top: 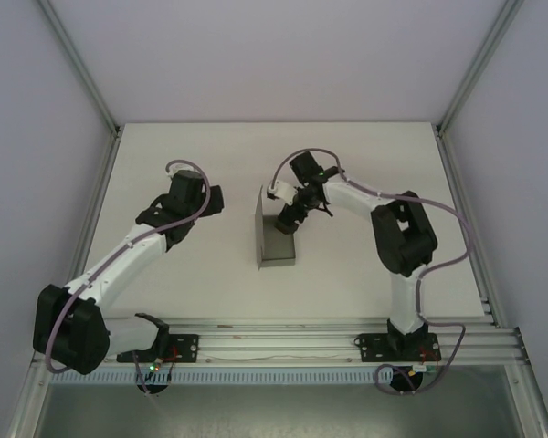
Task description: Assemble paper box
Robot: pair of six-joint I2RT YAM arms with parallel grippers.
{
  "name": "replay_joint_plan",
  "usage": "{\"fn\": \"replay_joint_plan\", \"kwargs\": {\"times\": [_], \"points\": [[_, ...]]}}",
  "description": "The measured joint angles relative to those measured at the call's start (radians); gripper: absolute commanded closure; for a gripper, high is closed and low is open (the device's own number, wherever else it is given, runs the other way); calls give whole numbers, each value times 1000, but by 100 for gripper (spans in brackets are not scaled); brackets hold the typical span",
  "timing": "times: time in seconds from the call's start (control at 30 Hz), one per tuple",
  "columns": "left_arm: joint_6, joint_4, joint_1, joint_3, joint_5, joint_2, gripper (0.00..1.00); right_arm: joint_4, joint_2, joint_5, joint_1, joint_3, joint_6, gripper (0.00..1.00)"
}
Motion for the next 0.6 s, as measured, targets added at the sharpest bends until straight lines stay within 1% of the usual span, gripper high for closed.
{"fn": "replay_joint_plan", "kwargs": {"times": [0.03,0.07,0.13,0.17,0.27,0.33,0.47,0.6], "points": [[0,2,0,0,-3,-11,0,-7,17,-6,0,10,-6,31],[0,4,0,0,-6,-18,0,-9,30,-13,0,15,-13,40],[0,6,0,0,-13,-26,0,-8,44,-21,3,15,-12,63],[0,7,0,0,-13,-26,0,-1,47,-21,5,13,-6,69],[0,7,0,0,-18,-25,0,58,44,1,12,-8,40,76],[0,6,0,0,-23,-25,0,120,29,33,20,-53,82,79],[0,6,0,0,-30,-25,0,240,-56,137,35,-180,208,88],[-4,6,0,-1,-43,-27,0,289,-156,280,52,-298,415,89]]}}
